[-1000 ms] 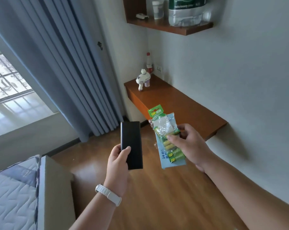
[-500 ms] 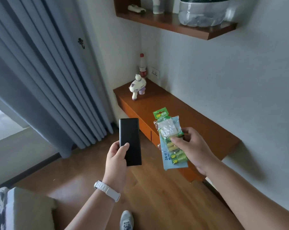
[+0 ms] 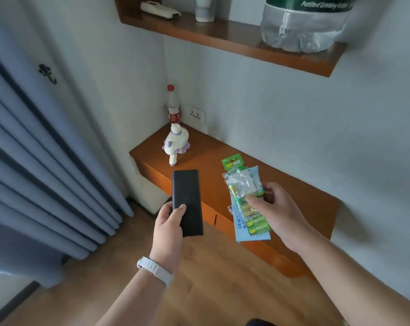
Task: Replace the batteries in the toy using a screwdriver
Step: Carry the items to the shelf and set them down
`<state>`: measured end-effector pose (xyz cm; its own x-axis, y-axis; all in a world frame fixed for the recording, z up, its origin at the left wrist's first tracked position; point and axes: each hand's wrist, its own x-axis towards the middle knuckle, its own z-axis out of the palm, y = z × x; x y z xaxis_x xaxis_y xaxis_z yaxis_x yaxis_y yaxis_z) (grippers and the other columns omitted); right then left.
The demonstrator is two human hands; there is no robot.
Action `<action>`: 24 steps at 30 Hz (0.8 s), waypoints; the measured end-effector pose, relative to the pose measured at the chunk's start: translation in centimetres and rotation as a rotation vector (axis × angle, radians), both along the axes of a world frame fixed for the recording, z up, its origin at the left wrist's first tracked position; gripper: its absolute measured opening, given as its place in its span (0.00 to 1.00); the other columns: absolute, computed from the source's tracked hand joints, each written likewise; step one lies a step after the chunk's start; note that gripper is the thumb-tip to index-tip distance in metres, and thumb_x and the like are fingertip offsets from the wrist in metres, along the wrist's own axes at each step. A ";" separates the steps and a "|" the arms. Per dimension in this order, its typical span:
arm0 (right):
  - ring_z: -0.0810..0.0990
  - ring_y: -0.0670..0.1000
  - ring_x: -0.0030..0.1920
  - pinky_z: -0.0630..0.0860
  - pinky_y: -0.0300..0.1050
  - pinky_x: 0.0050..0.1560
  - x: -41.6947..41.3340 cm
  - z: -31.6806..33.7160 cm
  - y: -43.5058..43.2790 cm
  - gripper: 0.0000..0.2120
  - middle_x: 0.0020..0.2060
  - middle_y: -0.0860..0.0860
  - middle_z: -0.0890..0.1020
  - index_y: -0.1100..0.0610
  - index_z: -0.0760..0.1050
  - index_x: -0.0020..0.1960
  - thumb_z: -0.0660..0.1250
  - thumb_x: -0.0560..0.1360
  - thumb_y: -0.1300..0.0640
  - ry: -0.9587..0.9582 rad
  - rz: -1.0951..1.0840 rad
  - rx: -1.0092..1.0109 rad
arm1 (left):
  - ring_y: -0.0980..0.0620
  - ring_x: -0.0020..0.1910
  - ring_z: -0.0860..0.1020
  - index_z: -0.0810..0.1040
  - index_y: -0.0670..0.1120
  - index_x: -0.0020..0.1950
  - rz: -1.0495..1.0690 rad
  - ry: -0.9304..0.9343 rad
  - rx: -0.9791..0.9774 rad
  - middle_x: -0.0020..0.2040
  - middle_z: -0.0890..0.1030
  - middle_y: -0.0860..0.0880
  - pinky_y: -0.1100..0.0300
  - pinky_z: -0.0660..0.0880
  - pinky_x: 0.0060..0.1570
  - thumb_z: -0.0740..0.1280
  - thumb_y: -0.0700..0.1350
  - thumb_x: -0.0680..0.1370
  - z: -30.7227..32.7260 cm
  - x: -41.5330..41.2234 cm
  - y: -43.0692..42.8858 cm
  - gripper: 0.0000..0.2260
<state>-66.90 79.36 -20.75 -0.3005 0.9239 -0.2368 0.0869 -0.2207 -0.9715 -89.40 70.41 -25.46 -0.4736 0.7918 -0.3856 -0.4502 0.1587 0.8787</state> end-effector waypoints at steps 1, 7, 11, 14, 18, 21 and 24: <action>0.87 0.54 0.46 0.83 0.49 0.40 0.0 -0.1 0.5 0.19 0.45 0.50 0.86 0.52 0.73 0.57 0.76 0.71 0.51 -0.008 -0.020 -0.007 | 0.44 0.45 0.85 0.80 0.47 0.54 -0.021 -0.012 -0.005 0.51 0.84 0.41 0.54 0.81 0.36 0.69 0.50 0.75 -0.1 -0.2 0.9 0.10; 0.87 0.54 0.45 0.84 0.53 0.43 0.2 -2.4 5.1 0.21 0.45 0.50 0.86 0.51 0.73 0.56 0.77 0.68 0.49 -0.037 -0.079 -0.031 | 0.48 0.39 0.85 0.79 0.47 0.56 -0.085 -0.030 -0.085 0.51 0.82 0.39 0.54 0.80 0.33 0.68 0.49 0.79 -2.0 -0.1 6.8 0.08; 0.87 0.54 0.45 0.84 0.50 0.40 0.1 -3.8 8.7 0.18 0.45 0.50 0.86 0.53 0.72 0.57 0.76 0.72 0.52 0.000 -0.091 -0.077 | 0.46 0.41 0.85 0.79 0.48 0.56 -0.123 -0.015 -0.145 0.53 0.81 0.39 0.55 0.80 0.34 0.68 0.49 0.80 -2.0 0.2 10.4 0.08; 0.87 0.53 0.44 0.84 0.49 0.39 0.3 -4.3 11.3 0.19 0.45 0.49 0.86 0.52 0.72 0.57 0.76 0.72 0.52 0.019 -0.089 -0.117 | 0.43 0.43 0.86 0.79 0.50 0.56 -0.120 -0.013 -0.198 0.53 0.82 0.39 0.54 0.81 0.34 0.67 0.52 0.81 -1.6 0.3 13.4 0.08; 0.87 0.52 0.44 0.83 0.46 0.38 1.1 -5.3 14.9 0.20 0.45 0.50 0.86 0.51 0.71 0.57 0.76 0.71 0.50 0.018 -0.073 -0.136 | 0.49 0.44 0.87 0.79 0.56 0.55 -0.132 0.018 -0.253 0.47 0.86 0.48 0.55 0.82 0.35 0.64 0.64 0.78 -1.6 1.2 17.9 0.14; 0.87 0.51 0.43 0.83 0.45 0.38 1.7 -6.2 17.2 0.19 0.47 0.51 0.85 0.51 0.71 0.57 0.76 0.72 0.51 0.008 -0.096 -0.147 | 0.51 0.43 0.87 0.78 0.54 0.56 -0.146 0.064 -0.265 0.48 0.85 0.46 0.58 0.81 0.34 0.66 0.61 0.79 -2.0 2.2 20.4 0.13; 0.87 0.50 0.43 0.82 0.43 0.37 2.4 -7.2 18.1 0.18 0.48 0.52 0.85 0.51 0.71 0.57 0.75 0.72 0.51 0.009 -0.142 -0.191 | 0.51 0.41 0.86 0.78 0.51 0.56 -0.184 0.082 -0.292 0.50 0.84 0.44 0.59 0.80 0.34 0.67 0.56 0.80 -2.4 2.8 22.2 0.11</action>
